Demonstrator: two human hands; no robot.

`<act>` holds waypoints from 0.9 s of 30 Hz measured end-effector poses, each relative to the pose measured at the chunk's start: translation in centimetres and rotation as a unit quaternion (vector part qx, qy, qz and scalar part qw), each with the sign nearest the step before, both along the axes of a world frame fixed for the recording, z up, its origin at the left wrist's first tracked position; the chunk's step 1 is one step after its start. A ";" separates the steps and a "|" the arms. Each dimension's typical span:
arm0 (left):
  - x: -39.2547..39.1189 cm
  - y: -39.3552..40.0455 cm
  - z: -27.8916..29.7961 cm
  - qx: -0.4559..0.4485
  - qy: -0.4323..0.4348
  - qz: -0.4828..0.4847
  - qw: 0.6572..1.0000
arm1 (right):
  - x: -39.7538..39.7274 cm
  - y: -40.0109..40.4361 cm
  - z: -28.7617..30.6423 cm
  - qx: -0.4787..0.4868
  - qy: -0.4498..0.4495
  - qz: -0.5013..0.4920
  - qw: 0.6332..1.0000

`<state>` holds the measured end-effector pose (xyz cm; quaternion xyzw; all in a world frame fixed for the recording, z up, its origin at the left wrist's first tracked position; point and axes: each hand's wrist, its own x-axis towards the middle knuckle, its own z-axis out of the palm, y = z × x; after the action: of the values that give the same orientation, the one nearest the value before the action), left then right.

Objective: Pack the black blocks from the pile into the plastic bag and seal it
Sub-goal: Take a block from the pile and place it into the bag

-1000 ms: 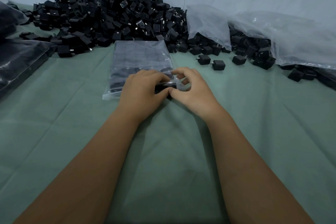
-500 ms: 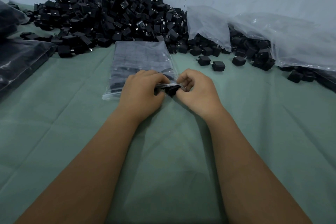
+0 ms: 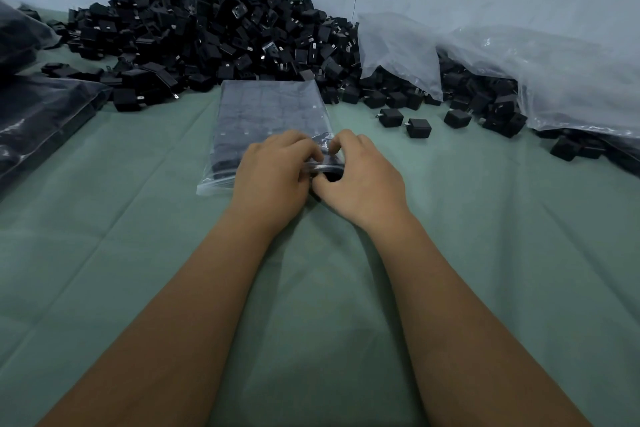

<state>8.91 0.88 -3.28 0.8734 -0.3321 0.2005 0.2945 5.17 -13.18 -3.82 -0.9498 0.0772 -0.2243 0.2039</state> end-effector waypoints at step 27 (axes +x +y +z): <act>0.0 -0.1 0.1 0.039 0.032 0.027 0.998 | 0.1 -1.9 0.1 0.127 0.017 0.020 0.992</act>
<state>8.88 0.79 -3.14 0.8989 -0.3061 0.1672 0.2651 5.28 -15.06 -3.75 -0.9211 0.0893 -0.1925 0.3264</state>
